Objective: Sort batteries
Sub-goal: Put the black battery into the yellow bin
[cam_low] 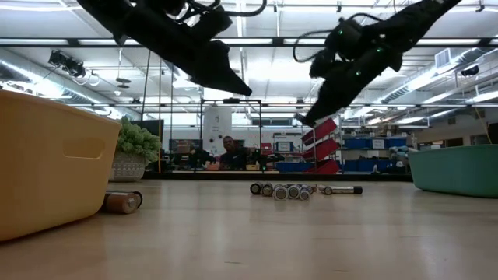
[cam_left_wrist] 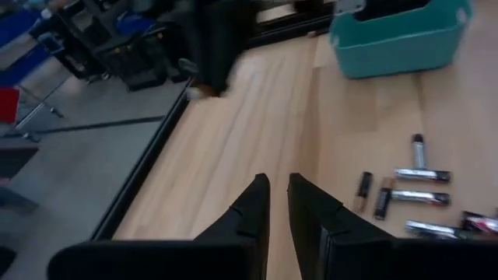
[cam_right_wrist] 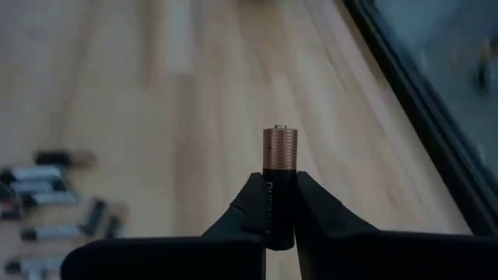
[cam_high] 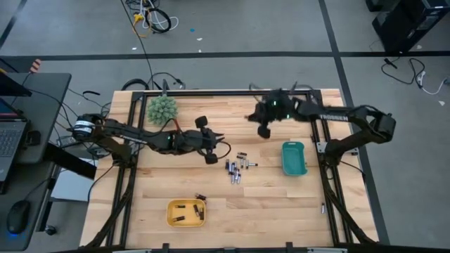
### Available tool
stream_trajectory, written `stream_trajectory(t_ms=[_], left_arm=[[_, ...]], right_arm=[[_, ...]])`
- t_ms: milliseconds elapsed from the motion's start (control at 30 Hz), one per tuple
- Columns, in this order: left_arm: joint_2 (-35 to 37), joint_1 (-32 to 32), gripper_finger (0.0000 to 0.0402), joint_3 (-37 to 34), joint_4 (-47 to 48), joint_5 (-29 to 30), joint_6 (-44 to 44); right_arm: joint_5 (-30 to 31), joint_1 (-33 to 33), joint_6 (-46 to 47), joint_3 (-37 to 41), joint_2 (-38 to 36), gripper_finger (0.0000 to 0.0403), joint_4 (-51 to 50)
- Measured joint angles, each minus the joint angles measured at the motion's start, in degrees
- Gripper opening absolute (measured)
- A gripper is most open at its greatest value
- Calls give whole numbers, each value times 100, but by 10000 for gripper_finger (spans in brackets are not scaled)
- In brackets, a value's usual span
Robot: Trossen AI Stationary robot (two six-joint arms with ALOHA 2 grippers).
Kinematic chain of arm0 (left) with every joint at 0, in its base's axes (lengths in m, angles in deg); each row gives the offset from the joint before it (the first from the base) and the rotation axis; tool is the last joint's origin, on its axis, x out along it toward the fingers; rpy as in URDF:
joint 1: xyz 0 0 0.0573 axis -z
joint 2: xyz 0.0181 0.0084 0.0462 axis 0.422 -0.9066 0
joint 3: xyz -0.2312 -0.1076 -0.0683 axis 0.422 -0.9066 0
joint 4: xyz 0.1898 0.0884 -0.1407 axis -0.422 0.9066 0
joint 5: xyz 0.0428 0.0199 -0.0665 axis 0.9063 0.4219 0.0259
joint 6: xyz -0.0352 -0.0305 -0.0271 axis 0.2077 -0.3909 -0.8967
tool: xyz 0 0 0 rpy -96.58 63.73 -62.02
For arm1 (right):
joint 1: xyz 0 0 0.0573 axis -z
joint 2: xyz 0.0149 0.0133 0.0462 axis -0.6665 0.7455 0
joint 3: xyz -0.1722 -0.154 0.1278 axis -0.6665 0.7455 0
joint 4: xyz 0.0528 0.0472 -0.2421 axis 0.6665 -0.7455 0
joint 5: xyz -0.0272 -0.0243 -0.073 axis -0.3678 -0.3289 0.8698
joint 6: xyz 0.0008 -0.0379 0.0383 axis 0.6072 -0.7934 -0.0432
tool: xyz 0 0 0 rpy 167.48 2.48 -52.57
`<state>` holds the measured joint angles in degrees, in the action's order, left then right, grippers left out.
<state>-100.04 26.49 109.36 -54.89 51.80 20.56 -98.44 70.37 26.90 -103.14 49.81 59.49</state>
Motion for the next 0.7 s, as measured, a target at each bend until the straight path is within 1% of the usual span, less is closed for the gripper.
stream_trajectory(t_ms=[67, 167, 233, 300, 367, 467, 600, 700], left_arm=[[0, -115, 44, 0, -44, -210, -53], [-13, -245, 48, 0, -202, -611, -58], [-13, -286, 56, 0, -259, -844, -60], [-15, -302, 66, 0, -357, -924, -58], [-15, -310, 78, 0, -465, -896, -61], [-15, -328, 100, 0, -570, -672, -60], [-15, -371, 126, 0, -635, -301, -58], [-15, -441, 136, 0, -661, -262, -53]], right_arm=[[66, -334, -14, 288, -52, 25, 841], [459, -819, -177, 537, -11, 25, 2007], [892, -1126, -469, 645, 96, 25, 2342], [1295, -1387, -750, 648, 199, 25, 2552], [1634, -1596, -974, 646, 274, 25, 2801], [2015, -1815, -1191, 647, 370, 25, 2926], [2088, -1938, -1214, 646, 375, 25, 3095], [2111, -1968, -1214, 646, 377, 25, 3204]])
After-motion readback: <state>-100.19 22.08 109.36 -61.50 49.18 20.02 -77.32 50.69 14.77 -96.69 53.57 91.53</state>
